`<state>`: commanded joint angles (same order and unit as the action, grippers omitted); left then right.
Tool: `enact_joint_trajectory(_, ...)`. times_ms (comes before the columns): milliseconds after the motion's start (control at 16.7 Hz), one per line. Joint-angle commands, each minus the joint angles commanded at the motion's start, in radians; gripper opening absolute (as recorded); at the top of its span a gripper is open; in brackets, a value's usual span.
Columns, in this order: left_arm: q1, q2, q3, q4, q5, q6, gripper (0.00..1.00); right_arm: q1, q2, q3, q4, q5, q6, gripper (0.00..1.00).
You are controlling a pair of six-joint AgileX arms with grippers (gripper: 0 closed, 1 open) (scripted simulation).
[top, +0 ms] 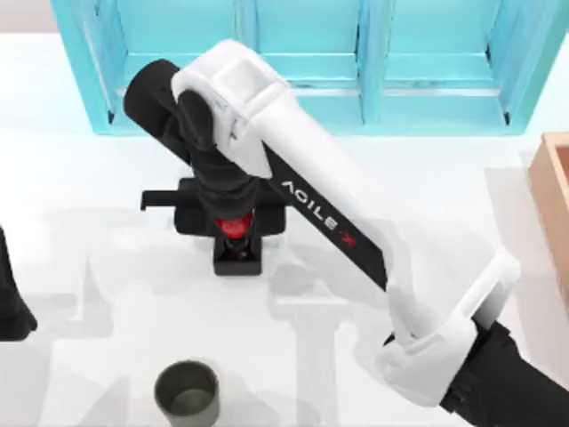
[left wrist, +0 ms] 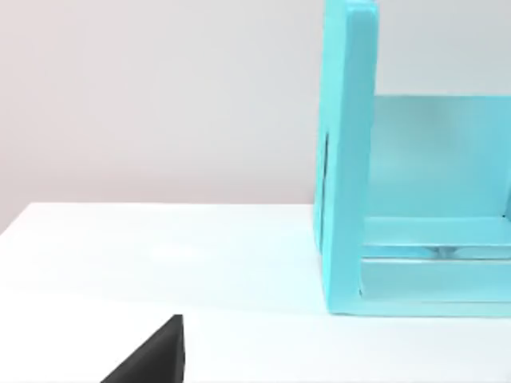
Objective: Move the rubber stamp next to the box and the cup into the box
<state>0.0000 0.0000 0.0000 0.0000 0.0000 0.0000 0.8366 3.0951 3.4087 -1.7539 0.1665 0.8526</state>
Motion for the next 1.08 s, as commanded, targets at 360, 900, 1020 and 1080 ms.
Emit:
enact_joint_trajectory(360, 0.000, 0.000, 0.000, 0.000, 0.000, 0.000, 1.00, 0.000, 0.000, 0.000, 0.000, 0.000, 0.000, 0.00)
enact_joint_trajectory(900, 0.000, 0.000, 0.000, 0.000, 0.000, 0.000, 1.00, -0.018, -0.240, -0.290, 0.132, -0.012, -0.052, 0.00)
enact_joint_trajectory(1020, 0.000, 0.000, 0.000, 0.000, 0.000, 0.000, 1.00, -0.036, -0.348, -0.447, 0.186, -0.016, -0.069, 0.00)
enact_joint_trajectory(1080, 0.000, 0.000, 0.000, 0.000, 0.000, 0.000, 1.00, -0.046, -0.404, -0.535, 0.214, -0.018, -0.078, 0.00)
